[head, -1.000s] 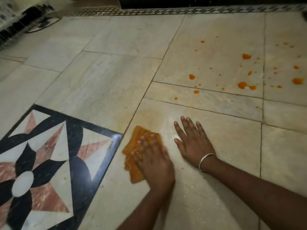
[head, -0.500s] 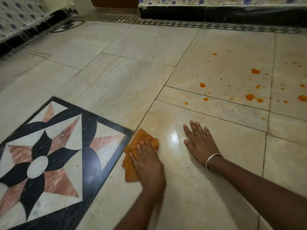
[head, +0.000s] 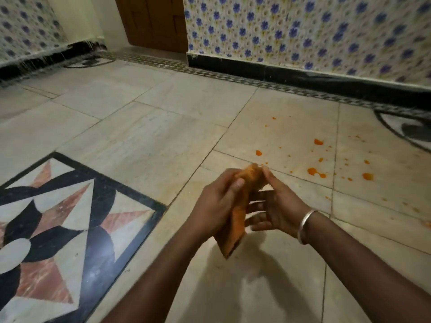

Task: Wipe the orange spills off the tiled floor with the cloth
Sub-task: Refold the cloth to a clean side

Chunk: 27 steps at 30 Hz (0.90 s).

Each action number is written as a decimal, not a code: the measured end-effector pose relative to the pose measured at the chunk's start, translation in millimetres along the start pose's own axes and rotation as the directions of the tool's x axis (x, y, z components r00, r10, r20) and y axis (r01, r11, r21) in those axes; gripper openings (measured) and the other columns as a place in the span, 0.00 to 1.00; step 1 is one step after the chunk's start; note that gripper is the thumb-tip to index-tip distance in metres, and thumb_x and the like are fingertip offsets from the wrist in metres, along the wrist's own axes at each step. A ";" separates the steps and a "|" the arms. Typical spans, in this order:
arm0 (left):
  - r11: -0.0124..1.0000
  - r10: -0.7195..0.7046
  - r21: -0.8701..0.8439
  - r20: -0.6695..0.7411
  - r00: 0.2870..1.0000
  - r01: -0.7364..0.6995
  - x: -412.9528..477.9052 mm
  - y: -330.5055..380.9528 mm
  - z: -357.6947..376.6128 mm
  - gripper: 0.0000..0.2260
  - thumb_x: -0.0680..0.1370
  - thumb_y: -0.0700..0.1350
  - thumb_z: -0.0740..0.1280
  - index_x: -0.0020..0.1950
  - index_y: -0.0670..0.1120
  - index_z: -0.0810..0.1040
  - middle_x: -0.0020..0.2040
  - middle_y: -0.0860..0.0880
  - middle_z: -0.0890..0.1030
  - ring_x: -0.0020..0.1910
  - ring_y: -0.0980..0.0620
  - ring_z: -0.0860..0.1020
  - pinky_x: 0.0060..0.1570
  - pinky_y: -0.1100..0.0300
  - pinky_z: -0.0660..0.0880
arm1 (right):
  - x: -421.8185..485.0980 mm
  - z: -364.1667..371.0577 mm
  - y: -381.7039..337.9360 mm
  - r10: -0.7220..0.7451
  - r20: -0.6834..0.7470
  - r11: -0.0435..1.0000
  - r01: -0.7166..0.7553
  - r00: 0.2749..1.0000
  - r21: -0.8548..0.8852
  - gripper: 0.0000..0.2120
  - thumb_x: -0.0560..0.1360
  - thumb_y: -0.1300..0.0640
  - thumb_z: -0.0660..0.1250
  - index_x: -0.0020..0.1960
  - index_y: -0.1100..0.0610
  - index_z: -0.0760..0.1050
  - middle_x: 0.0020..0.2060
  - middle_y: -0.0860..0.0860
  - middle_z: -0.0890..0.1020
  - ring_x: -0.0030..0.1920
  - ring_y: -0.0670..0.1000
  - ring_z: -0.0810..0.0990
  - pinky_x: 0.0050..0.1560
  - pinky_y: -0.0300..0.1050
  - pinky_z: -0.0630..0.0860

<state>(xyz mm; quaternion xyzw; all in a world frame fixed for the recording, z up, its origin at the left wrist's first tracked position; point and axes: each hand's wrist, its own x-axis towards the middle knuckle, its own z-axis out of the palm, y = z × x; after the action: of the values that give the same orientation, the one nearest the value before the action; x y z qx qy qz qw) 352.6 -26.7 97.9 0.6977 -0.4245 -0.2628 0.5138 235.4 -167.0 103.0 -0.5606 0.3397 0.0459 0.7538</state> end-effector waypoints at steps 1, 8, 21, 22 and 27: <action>0.987 0.080 0.137 0.058 0.995 -0.087 2.1 5.2 3.6 0.12 0.87 0.52 0.59 0.69 0.56 0.76 0.60 0.56 0.81 0.59 0.58 0.79 0.60 0.62 0.78 | -4.5 -0.9 -7.0 -0.040 0.053 0.988 0.032 0.998 0.149 0.42 0.74 0.25 0.52 0.63 0.60 0.79 0.56 0.63 0.84 0.55 0.62 0.84 0.57 0.58 0.80; 0.629 0.387 0.711 0.066 0.920 -0.316 -7.2 -6.5 14.0 0.18 0.78 0.53 0.73 0.66 0.57 0.76 0.56 0.55 0.78 0.58 0.51 0.73 0.60 0.54 0.63 | -16.2 4.6 -29.4 -0.205 -0.265 0.858 0.303 0.942 0.416 0.15 0.79 0.52 0.67 0.60 0.62 0.77 0.48 0.59 0.87 0.50 0.58 0.86 0.52 0.56 0.82; 0.996 -0.079 0.010 -0.309 0.948 0.086 -6.3 4.2 3.5 0.33 0.69 0.67 0.76 0.69 0.63 0.66 0.67 0.63 0.72 0.65 0.63 0.72 0.63 0.61 0.71 | -31.4 2.6 -48.9 -0.443 -0.119 0.783 0.448 0.889 0.432 0.14 0.77 0.53 0.63 0.58 0.57 0.81 0.49 0.55 0.86 0.49 0.56 0.86 0.45 0.54 0.84; 0.991 -0.130 -0.046 -0.207 0.970 0.123 -2.3 3.4 -1.3 0.40 0.66 0.68 0.78 0.72 0.66 0.62 0.69 0.67 0.69 0.67 0.63 0.70 0.66 0.60 0.68 | -32.9 1.8 -49.7 -0.450 -0.091 0.783 0.441 0.888 0.439 0.14 0.75 0.53 0.64 0.55 0.57 0.83 0.49 0.55 0.86 0.49 0.56 0.86 0.45 0.55 0.84; 0.933 -0.130 -0.337 0.023 0.991 0.130 5.5 4.1 -6.8 0.35 0.67 0.57 0.81 0.71 0.58 0.73 0.65 0.57 0.82 0.64 0.54 0.81 0.62 0.54 0.80 | -35.0 2.2 -51.4 -0.420 0.007 0.819 0.376 0.908 0.433 0.15 0.75 0.52 0.64 0.48 0.56 0.87 0.51 0.56 0.86 0.52 0.57 0.86 0.47 0.52 0.84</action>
<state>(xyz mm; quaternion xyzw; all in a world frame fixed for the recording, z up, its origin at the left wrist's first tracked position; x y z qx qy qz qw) 359.5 -28.5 104.4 0.6256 -0.3264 -0.3653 0.6072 232.9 -173.0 164.9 -0.4396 0.1778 -0.1585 0.8660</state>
